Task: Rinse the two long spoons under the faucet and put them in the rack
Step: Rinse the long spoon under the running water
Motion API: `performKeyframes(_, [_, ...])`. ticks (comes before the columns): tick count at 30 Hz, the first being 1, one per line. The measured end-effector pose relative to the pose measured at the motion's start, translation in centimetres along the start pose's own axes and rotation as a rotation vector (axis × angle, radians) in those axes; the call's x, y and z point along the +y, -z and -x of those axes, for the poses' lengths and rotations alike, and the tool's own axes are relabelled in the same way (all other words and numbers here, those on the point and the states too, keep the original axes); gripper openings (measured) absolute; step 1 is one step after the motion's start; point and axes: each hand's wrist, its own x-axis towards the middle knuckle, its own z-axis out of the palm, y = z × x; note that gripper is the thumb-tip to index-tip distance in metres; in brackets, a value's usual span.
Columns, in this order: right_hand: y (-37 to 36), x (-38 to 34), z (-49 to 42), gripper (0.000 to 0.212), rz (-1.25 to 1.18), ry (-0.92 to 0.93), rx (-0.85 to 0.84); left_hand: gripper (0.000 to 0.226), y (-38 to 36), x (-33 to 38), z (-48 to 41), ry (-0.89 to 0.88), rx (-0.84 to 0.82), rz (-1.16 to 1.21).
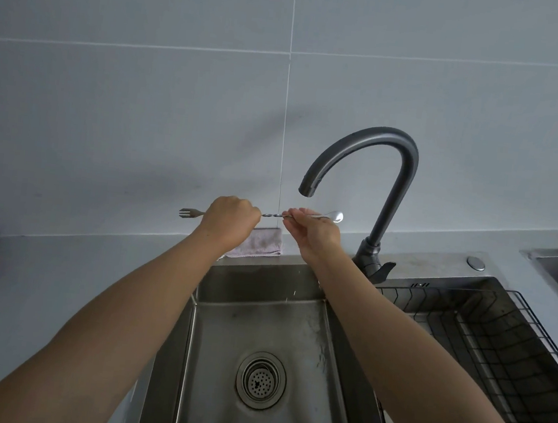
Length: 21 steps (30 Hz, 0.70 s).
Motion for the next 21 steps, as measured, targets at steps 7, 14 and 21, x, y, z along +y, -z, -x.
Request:
performKeyframes(7, [1.7, -0.5, -0.2, 0.007, -0.041, 0.036, 0.069, 0.037, 0.6, 0.5, 0.1, 0.012, 0.193, 0.019])
performKeyframes(14, [5.1, -1.6, -0.3, 0.018, 0.456, 0.279, 0.070, 0.041, 0.0, 0.3, 0.2, -0.007, 0.280, 0.026])
performKeyframes(21, [5.2, -2.8, -0.5, 0.024, 1.316, 0.462, -0.179, 0.041, 0.7, 1.0, -1.4, 0.005, 0.347, -0.001])
